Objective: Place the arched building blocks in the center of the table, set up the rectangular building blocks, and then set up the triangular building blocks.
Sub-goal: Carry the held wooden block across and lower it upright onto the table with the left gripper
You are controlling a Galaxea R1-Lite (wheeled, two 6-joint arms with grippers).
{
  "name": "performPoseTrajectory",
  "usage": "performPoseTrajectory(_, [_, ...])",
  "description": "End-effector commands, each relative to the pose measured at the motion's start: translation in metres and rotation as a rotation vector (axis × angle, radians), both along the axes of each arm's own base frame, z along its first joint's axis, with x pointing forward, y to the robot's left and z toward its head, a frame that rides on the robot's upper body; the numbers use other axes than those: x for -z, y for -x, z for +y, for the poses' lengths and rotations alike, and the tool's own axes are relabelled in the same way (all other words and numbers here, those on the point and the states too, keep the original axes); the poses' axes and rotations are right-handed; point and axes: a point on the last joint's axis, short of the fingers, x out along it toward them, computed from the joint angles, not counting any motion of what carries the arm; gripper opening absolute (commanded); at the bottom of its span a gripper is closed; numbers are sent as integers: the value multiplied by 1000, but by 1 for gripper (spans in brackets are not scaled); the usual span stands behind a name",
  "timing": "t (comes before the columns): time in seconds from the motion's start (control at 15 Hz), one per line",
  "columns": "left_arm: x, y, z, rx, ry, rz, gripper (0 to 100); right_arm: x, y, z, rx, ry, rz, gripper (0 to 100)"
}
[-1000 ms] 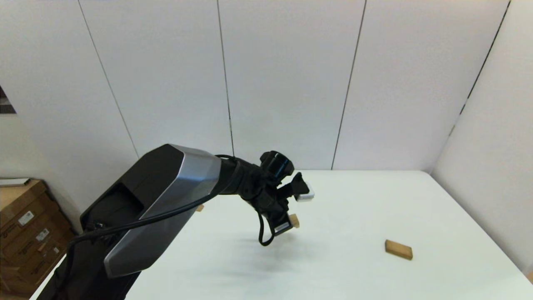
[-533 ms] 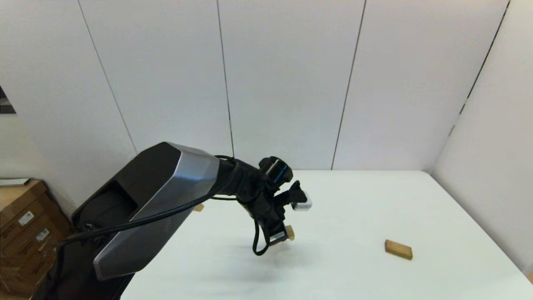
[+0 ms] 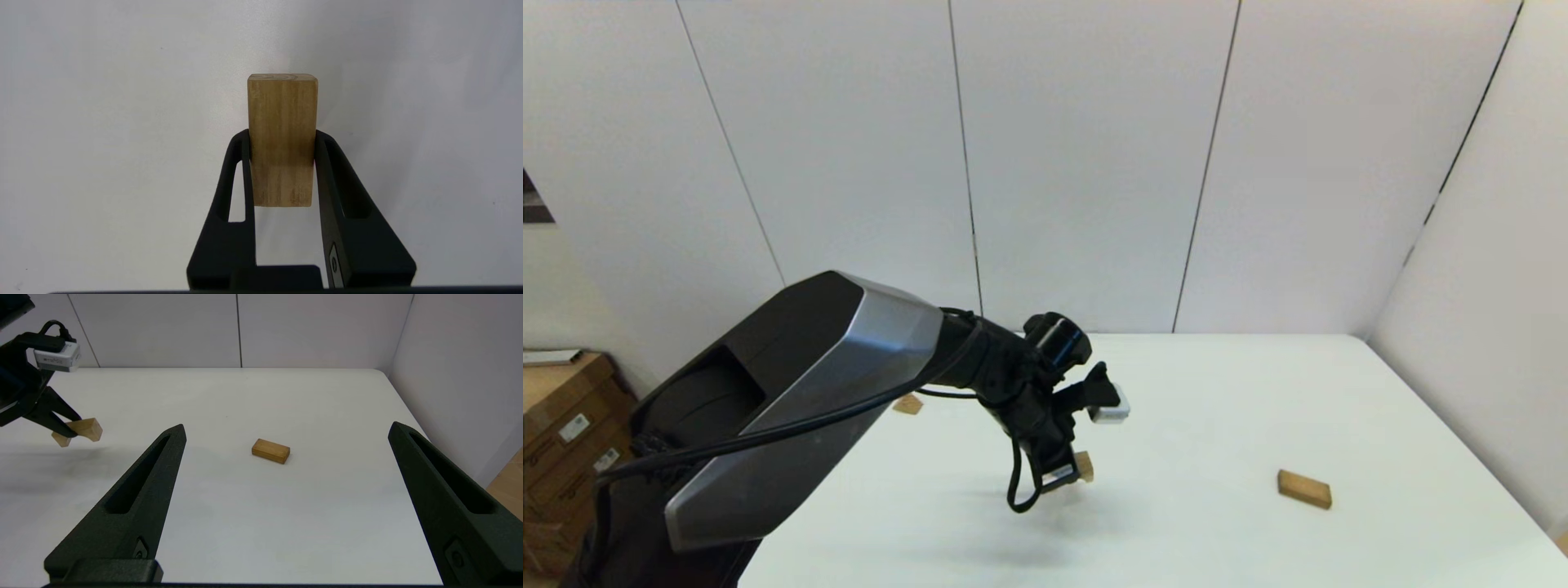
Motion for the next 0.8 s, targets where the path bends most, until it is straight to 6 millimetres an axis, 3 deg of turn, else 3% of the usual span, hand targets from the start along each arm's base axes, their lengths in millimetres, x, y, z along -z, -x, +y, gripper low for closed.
performPoseTrajectory(0.07, [1,3,3,27,-18,7,0,0,0,0,-1,0,1,100])
performPoseTrajectory(0.47, [16,3,1,64,-35,15,0,0,0,0,1,0,2,100])
performPoseTrajectory(0.8, [25,5,-15,114,-15,-21,0,0,0,0,-1,0,1,100])
